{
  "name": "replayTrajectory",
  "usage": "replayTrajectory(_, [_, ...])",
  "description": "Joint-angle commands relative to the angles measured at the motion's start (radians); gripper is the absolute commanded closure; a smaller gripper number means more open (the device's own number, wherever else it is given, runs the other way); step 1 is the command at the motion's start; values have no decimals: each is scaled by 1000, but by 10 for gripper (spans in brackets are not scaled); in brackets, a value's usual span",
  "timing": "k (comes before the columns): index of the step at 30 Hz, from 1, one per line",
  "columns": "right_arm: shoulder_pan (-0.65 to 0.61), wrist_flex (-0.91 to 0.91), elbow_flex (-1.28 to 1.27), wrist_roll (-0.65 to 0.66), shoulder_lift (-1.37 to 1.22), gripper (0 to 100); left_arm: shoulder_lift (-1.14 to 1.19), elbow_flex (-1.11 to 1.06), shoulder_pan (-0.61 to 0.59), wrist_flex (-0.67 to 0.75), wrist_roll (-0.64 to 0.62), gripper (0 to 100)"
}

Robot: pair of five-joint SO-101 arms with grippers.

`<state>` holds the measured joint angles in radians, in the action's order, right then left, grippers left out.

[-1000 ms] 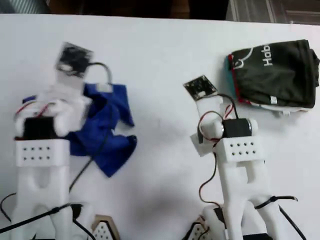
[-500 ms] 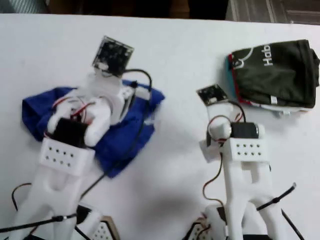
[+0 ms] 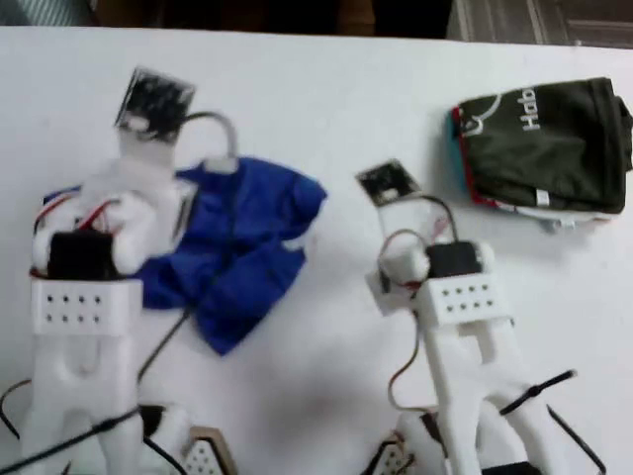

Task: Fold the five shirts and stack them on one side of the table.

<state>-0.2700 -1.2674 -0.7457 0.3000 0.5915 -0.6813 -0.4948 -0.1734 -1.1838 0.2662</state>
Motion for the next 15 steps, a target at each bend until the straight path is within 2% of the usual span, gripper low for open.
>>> replayTrajectory(1, [-148,74,75,-32,28,659,-20,-130,-212,81,34,849])
replayTrajectory(4, [-286,120,112,-32,-24,659,-20,-216,-393,141,32,849])
replayTrajectory(7, [-389,145,186,-58,-136,659,-20,-266,-516,164,34,849])
replayTrajectory(10, [-456,145,293,-97,-274,658,-20,-283,-578,161,46,849])
replayTrajectory(15, [-527,140,456,-103,-513,658,-20,-285,-615,155,112,849])
